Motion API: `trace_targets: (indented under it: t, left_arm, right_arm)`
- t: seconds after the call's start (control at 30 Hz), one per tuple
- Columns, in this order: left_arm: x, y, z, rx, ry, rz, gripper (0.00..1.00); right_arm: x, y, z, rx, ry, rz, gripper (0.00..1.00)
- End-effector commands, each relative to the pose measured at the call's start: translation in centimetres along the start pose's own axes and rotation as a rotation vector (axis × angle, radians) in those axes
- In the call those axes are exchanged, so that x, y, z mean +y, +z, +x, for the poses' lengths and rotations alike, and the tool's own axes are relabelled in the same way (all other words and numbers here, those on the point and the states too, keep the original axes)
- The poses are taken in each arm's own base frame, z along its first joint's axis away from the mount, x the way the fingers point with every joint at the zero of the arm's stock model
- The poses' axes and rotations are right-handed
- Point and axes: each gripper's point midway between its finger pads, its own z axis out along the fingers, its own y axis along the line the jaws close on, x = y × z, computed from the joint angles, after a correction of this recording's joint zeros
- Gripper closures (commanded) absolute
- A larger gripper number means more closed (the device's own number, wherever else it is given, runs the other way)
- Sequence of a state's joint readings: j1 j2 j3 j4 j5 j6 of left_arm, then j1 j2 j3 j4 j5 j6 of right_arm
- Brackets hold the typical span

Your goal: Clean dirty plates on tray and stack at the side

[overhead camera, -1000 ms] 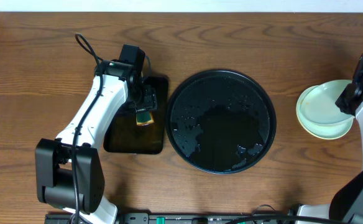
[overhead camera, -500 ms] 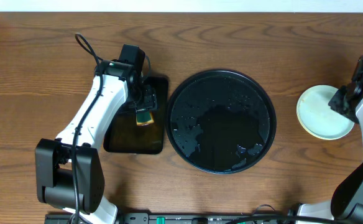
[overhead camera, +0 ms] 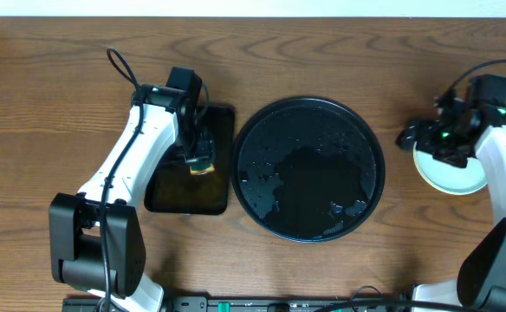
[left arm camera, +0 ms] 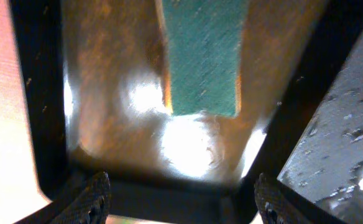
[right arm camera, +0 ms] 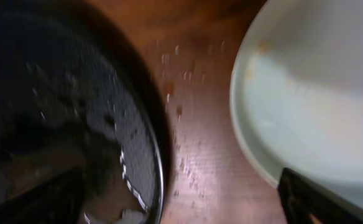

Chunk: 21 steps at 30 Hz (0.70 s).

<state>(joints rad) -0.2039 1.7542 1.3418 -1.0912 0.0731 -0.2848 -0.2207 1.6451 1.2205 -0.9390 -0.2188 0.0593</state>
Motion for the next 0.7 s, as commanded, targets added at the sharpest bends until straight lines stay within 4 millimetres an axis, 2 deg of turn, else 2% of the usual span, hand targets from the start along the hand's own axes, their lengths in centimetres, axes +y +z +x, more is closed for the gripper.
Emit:
trace_targets:
  t: [0.0,0.17,0.3,0.5,0.67]
  left_arm:
    - [1.1,0.0,1.0,0.032,-0.004,-0.052,0.25]
    - [1.2,-0.3,2.2,0.075,0.027,-0.059,0.25]
    - [0.8,-1.4,2.7,0.034,0.054,-0.044,0.25]
    - [0.5,-3.9,3.7,-0.143,0.076,0.022,0.25]
    - [0.8,-5.9,4.7,-0.359,0.076,0.103,0.25]
  right_arm:
    - [-0.4,0.3,1.0,0.041,-0.03,0.083,0.01]
    - [0.8,-0.3,2.5,0.083,-0.047,0.081,0.01]
    - [1.4,-1.2,3.0,0.054,-0.066,0.078,0.01]
    - [1.7,-3.2,3.9,-0.087,-0.078,0.081,0.01]
    - [2.0,-4.9,5.6,-0.241,-0.114,0.063,0.01]
